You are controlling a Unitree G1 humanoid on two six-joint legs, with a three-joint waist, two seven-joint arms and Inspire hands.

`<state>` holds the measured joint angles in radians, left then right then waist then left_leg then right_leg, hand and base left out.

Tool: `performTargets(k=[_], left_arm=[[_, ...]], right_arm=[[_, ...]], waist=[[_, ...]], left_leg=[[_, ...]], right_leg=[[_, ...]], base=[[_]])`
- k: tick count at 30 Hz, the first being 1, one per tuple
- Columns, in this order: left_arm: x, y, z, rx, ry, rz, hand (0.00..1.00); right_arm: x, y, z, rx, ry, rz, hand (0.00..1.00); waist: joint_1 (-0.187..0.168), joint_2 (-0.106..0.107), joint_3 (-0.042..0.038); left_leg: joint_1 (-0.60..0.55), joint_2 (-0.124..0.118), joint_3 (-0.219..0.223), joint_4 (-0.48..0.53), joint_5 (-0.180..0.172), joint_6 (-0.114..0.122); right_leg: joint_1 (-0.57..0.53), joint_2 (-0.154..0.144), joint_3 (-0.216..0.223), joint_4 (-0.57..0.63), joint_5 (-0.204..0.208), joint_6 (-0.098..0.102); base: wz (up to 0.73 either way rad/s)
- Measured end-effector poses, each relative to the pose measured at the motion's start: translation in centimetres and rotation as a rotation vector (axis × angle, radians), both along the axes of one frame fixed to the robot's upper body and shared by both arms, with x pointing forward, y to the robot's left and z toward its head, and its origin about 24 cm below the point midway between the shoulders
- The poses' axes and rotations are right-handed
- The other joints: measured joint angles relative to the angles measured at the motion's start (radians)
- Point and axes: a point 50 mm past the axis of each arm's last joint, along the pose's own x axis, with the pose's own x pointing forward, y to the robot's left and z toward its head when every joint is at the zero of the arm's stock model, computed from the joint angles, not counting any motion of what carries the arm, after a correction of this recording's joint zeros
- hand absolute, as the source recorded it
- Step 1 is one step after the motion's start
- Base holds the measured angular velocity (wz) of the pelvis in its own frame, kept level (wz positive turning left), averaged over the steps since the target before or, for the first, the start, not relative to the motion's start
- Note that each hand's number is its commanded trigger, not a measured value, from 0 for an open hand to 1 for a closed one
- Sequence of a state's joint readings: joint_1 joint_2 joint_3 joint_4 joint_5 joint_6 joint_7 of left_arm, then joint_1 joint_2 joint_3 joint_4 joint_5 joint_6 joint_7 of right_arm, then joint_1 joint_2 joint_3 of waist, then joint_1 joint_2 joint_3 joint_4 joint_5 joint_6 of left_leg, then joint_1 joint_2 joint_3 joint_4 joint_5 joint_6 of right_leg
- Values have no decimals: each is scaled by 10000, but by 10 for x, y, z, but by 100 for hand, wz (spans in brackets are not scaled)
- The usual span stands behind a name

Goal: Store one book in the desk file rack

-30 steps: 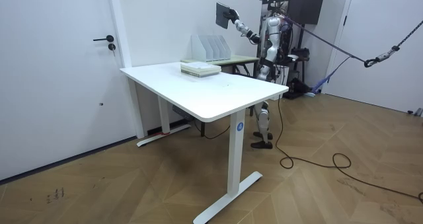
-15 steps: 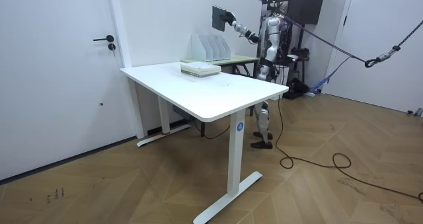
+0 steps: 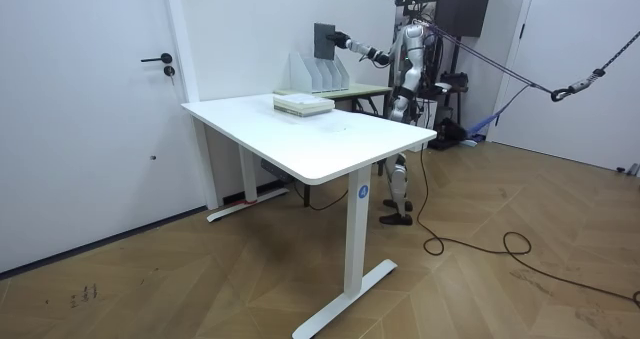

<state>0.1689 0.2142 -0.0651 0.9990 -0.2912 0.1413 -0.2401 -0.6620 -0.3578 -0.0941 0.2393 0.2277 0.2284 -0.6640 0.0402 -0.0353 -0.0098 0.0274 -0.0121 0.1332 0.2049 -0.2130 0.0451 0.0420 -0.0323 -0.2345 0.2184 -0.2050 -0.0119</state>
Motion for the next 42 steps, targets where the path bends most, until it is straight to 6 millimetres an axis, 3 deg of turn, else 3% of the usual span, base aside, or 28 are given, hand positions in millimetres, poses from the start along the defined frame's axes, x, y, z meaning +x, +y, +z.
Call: performTargets(k=[12, 18, 21, 22, 23, 42], left_arm=[[2, 2, 1, 227, -39, -22, 0], [3, 5, 2, 310, -70, -38, 0], [2, 6, 2, 325, -30, 26, 0], [2, 6, 1, 325, -29, 27, 0], [1, 6, 1, 326, -26, 29, 0], [0, 6, 2, 268, 38, 131, 0]], right_arm=[[4, -9, -24, 379, 1109, -567, 100], [5, -13, -32, 452, 1446, -785, 100], [5, -13, -32, 453, 1460, -790, 100], [5, -13, -32, 453, 1463, -791, 64], [5, -13, -32, 455, 1473, -793, 0], [7, -31, -45, 927, 2131, -390, 0]], waist=[[212, -101, 3], [208, -245, 86], [198, -248, 90], [194, -248, 90], [193, -248, 90], [166, -190, 44]], left_leg=[[10, -14, -81, -7, 3, -3], [97, -16, -138, 3, 6, 0], [89, -28, -183, 12, 6, 0], [85, -30, -199, 12, 6, 1], [75, -33, -229, 14, 7, 2], [107, -29, -334, 6, 28, -18]], right_leg=[[-13, 13, 50, 5, 3, -5], [109, 12, -26, -2, 7, -11], [124, -6, -91, -2, 7, -11], [127, -8, -124, -2, 7, -11], [128, -10, -153, -2, 7, -11], [254, 18, -174, -160, 25, -29]], base=[[-2], [3], [3], [6], [6], [1]])
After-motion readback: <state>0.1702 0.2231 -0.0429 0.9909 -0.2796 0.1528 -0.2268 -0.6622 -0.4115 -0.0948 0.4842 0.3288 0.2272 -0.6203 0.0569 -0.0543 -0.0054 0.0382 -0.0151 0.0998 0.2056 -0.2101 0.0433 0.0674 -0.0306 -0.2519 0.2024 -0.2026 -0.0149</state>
